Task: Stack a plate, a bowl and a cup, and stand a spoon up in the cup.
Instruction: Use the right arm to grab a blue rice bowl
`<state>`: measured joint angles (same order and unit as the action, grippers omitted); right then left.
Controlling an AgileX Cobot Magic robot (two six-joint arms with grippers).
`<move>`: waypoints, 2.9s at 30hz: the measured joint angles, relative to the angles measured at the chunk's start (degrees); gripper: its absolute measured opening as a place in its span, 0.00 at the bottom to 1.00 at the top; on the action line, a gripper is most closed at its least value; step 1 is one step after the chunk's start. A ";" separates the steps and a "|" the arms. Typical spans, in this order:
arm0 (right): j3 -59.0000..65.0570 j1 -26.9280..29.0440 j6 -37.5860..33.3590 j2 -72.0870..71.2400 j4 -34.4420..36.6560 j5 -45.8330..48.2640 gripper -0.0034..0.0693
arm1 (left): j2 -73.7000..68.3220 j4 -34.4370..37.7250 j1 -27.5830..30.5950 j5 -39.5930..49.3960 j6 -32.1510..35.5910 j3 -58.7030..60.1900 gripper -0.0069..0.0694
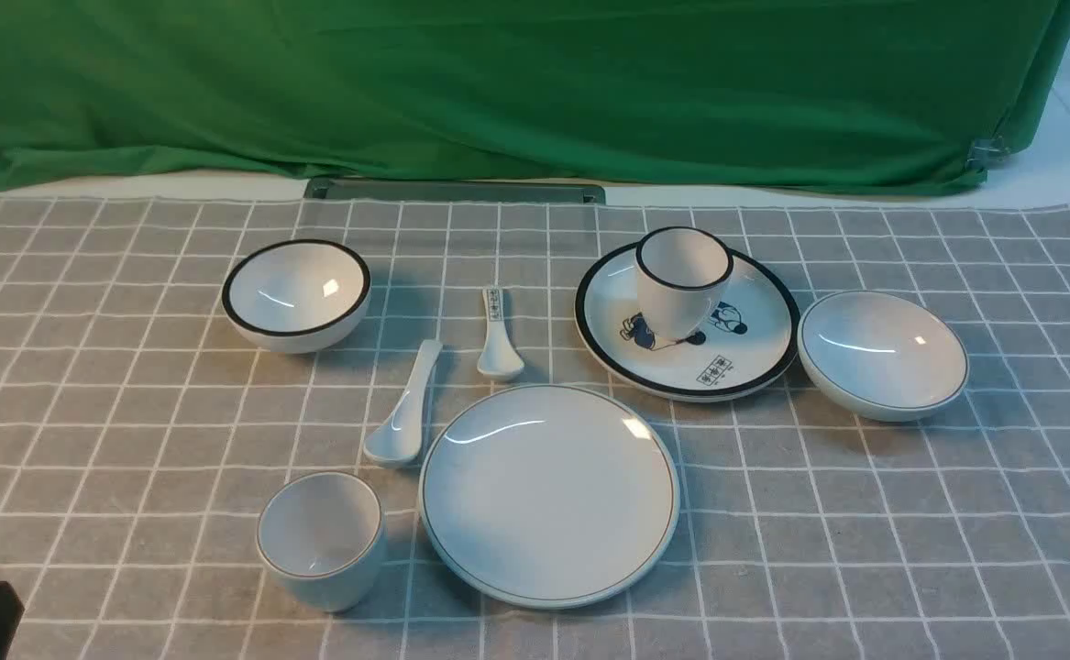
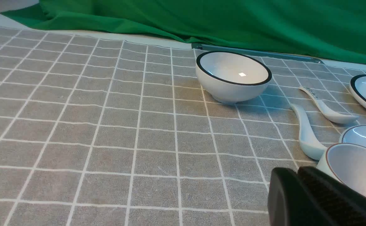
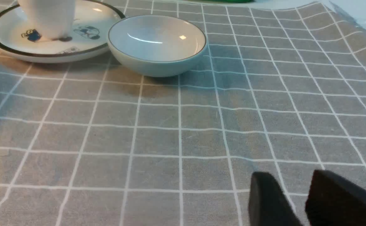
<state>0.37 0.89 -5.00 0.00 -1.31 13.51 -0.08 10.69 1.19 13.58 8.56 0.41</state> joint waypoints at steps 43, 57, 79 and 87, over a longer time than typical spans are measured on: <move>0.00 0.00 0.00 0.00 0.00 0.00 0.38 | 0.00 20.74 0.00 -25.68 -18.83 0.00 0.11; 0.00 0.00 0.00 0.00 0.00 0.00 0.38 | -22.26 5.39 -8.00 15.00 -3.55 -29.31 0.11; 0.00 0.00 12.67 0.00 4.71 -10.71 0.38 | -53.85 11.12 -25.70 25.17 13.29 -45.18 0.11; -1.37 -1.74 28.21 0.82 6.43 -15.94 0.36 | -52.84 10.01 -25.70 25.04 13.58 -45.18 0.11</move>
<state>-1.00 -0.85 23.21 0.81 5.12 -2.43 -52.93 20.70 -24.51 38.62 22.13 -44.78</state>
